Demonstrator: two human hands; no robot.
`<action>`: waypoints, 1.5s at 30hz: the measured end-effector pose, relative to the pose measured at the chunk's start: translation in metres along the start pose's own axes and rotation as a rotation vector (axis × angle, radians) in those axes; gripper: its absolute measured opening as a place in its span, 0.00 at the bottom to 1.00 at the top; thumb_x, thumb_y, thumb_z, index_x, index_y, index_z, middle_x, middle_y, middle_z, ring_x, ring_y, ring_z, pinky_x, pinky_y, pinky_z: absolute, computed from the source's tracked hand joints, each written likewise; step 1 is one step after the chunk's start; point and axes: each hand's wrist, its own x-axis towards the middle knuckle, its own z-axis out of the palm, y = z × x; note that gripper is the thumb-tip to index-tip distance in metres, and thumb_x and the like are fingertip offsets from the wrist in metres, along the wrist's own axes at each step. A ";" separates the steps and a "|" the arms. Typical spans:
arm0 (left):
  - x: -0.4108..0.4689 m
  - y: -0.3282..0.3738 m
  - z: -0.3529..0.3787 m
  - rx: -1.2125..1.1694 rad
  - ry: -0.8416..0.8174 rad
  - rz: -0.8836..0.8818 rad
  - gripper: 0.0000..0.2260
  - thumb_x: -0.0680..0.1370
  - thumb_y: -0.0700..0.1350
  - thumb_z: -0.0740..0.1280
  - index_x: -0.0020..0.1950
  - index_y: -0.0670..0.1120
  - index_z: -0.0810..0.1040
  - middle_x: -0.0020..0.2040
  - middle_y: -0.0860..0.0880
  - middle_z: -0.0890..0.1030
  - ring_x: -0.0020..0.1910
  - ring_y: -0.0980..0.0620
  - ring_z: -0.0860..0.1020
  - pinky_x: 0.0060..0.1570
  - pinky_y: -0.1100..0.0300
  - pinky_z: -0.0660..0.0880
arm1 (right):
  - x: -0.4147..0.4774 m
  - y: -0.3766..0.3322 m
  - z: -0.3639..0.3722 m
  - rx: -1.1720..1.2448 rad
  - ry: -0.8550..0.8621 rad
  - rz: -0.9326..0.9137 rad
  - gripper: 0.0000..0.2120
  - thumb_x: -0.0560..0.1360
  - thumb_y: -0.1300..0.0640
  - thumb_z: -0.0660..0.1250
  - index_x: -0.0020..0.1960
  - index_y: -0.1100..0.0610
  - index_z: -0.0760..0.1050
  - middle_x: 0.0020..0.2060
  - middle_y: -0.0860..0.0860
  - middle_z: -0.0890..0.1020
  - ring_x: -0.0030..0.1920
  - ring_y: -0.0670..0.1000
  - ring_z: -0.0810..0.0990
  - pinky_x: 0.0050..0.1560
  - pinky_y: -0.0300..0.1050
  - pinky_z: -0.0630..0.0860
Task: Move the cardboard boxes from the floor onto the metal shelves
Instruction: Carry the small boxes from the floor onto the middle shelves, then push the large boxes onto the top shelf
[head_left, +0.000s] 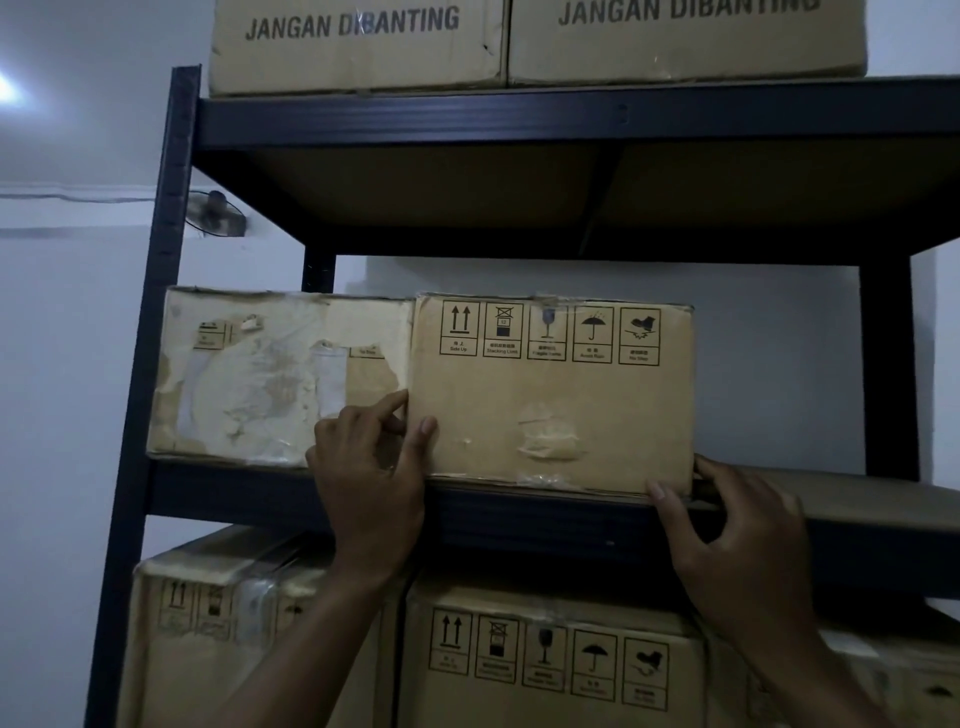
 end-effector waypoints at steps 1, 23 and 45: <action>0.000 0.000 0.000 0.001 0.002 -0.001 0.18 0.76 0.56 0.65 0.60 0.46 0.80 0.46 0.52 0.77 0.51 0.49 0.72 0.51 0.53 0.65 | 0.000 0.000 0.000 0.002 0.015 -0.016 0.19 0.75 0.43 0.66 0.56 0.56 0.81 0.45 0.48 0.82 0.48 0.40 0.67 0.55 0.48 0.67; -0.064 0.041 -0.095 -0.455 -0.473 -0.113 0.03 0.76 0.46 0.73 0.49 0.50 0.82 0.42 0.55 0.82 0.43 0.53 0.80 0.42 0.62 0.77 | -0.088 -0.082 -0.062 0.047 -0.315 0.101 0.29 0.75 0.41 0.64 0.73 0.53 0.72 0.65 0.50 0.77 0.66 0.50 0.72 0.61 0.44 0.68; -0.290 0.290 -0.300 -1.262 -1.484 -0.594 0.10 0.73 0.39 0.72 0.54 0.40 0.81 0.42 0.48 0.81 0.42 0.51 0.80 0.46 0.57 0.78 | -0.333 -0.239 -0.456 -0.264 -0.308 0.711 0.15 0.75 0.52 0.75 0.61 0.47 0.80 0.50 0.42 0.84 0.50 0.44 0.82 0.51 0.46 0.81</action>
